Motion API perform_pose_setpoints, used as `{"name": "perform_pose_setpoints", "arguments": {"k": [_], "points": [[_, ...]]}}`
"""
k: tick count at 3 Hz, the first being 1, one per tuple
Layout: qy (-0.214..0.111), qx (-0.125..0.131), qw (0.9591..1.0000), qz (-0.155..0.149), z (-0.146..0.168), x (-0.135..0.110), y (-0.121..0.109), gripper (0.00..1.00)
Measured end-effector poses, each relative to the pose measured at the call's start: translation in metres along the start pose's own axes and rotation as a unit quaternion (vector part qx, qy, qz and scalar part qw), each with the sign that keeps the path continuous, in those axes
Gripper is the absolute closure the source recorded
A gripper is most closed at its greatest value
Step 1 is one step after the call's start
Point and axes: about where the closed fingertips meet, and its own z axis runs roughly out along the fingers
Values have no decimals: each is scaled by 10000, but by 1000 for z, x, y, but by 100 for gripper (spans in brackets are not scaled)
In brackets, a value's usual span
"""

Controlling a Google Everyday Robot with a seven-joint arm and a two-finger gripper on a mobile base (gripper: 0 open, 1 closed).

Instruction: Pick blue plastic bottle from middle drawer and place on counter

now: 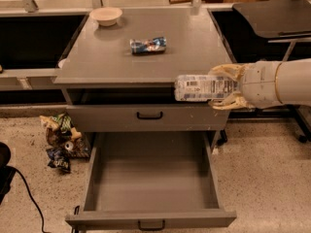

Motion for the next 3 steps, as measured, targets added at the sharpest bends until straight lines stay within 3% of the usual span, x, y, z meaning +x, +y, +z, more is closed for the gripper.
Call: {"name": "perform_pose_setpoints", "arguments": {"k": [1, 2, 3], "points": [[-63, 93, 9999, 13, 5, -1, -6, 100], [-181, 414, 9990, 62, 27, 15, -47, 100], [-353, 704, 9969, 85, 55, 22, -109, 100]]}}
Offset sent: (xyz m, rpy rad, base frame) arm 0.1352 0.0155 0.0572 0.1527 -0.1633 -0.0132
